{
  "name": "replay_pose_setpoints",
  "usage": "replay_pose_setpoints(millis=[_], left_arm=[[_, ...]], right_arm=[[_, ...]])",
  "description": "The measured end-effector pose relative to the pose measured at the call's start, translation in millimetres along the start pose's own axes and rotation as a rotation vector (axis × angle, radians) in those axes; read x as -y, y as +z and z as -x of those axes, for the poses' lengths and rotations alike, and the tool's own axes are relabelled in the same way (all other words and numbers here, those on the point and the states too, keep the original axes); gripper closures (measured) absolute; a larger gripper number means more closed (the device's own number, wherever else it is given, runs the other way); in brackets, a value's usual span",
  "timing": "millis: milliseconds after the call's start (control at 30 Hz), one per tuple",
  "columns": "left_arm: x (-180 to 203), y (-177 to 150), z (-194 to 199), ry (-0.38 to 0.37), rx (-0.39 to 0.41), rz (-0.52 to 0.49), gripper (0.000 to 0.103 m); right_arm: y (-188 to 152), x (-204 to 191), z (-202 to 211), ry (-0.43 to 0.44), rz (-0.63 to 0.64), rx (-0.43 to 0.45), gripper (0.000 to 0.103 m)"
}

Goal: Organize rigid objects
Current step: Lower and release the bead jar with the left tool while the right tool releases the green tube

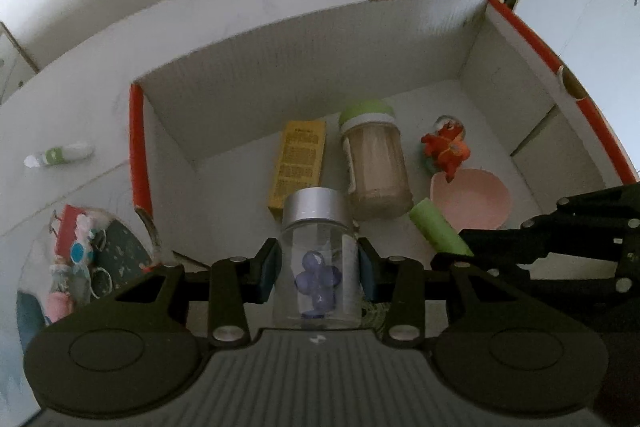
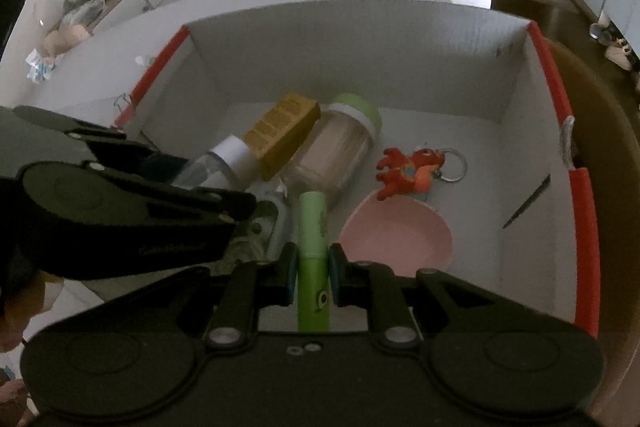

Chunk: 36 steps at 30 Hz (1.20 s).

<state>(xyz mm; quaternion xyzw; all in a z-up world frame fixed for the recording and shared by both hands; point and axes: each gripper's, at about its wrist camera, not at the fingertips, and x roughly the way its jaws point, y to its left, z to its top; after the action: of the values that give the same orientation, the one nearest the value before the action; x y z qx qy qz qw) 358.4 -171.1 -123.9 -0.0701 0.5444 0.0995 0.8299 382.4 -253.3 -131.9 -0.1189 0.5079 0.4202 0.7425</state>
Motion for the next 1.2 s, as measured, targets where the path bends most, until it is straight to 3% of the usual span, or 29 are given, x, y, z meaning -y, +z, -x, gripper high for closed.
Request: replay_pose_setpoints(millis=[333, 600, 800, 933, 1033, 1200], left_arm=[[-3.8, 2.9, -15.8, -0.007, -0.082, 0.050, 0.063], [-7.8, 2.3, -22.1, -0.022, -0.122, 0.061, 0.063], [-10.2, 0.8, -19.0, -0.035, -0.123, 0.075, 0.062], [-11.8, -1.5, -12.7, -0.058, -0.117, 0.092, 0.052], [-12.3, -4.2, -2.3, -0.077, -0.093, 0.099, 0.047], [-12.9, -6.3, 22.2, -0.072, -0.033, 0.087, 0.046]], right_arm=[[-0.9, 1.0, -3.9, 0.001, 0.036, -0.046, 0.088], [-0.7, -0.5, -1.3, -0.004, 0.029, -0.042, 0.081], [-3.8, 2.2, 10.6, -0.001, 0.028, -0.022, 0.075], [-4.8, -0.2, 19.4, 0.009, 0.031, 0.001, 0.071], [-4.4, -1.0, 26.3, 0.011, 0.029, 0.023, 0.065], [-5.5, -3.8, 41.4, 0.023, 0.025, 0.074, 0.058]])
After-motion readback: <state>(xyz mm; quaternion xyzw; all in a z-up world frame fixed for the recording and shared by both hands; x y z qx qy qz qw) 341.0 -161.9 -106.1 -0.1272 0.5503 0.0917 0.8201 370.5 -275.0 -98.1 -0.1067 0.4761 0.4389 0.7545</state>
